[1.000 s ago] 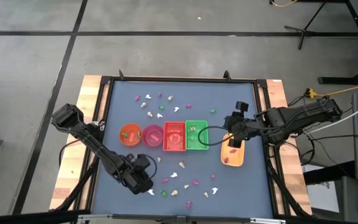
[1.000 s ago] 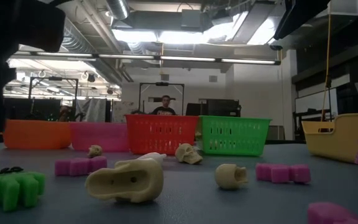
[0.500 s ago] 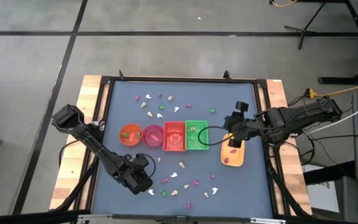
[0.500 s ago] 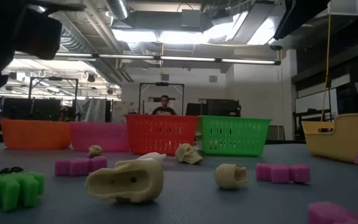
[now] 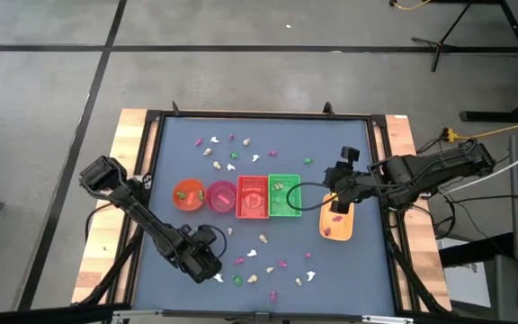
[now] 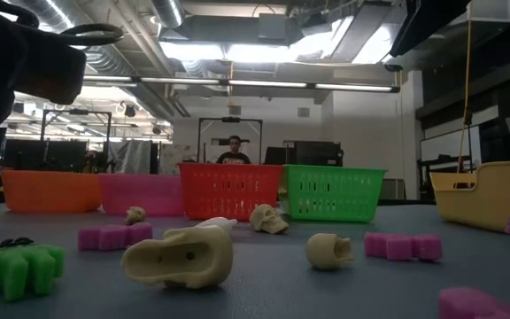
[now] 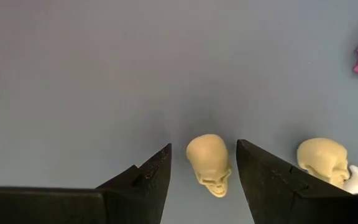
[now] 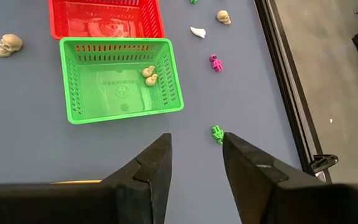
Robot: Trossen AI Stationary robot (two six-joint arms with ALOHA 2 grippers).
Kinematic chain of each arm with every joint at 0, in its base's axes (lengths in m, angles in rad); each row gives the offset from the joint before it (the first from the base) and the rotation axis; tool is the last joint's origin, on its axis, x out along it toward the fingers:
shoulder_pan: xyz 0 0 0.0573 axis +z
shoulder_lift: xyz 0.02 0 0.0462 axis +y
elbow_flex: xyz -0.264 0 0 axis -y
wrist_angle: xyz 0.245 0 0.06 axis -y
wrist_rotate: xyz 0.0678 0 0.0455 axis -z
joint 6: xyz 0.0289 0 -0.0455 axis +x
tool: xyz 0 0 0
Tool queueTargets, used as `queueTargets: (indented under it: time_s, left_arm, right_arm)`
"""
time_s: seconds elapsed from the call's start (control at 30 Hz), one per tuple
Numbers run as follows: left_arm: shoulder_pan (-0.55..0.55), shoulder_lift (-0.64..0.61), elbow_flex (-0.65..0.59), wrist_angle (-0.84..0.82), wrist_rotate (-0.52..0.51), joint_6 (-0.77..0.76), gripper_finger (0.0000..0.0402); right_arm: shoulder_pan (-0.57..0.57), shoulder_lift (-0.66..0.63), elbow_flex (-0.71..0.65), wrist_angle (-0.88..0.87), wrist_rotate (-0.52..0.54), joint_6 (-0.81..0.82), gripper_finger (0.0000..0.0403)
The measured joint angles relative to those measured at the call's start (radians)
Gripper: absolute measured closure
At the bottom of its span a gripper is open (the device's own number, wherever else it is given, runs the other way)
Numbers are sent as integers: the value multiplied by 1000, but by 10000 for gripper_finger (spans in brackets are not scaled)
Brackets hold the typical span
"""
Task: Sort Halloween decoration
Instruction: Put the yellow skull toy into the pink bowl
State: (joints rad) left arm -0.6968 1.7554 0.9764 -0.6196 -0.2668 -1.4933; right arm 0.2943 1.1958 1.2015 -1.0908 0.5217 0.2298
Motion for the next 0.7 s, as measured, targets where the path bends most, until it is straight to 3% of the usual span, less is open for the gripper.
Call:
queueTargets:
  time_s: [0.23, 0.7]
  left_arm:
    - [0, 0, 0, -1, 0, 0, 243]
    - [0, 0, 0, -1, -2, 0, 339]
  right_arm:
    - [0, 0, 0, 0, 0, 0, 260]
    - [0, 0, 0, 0, 0, 0, 260]
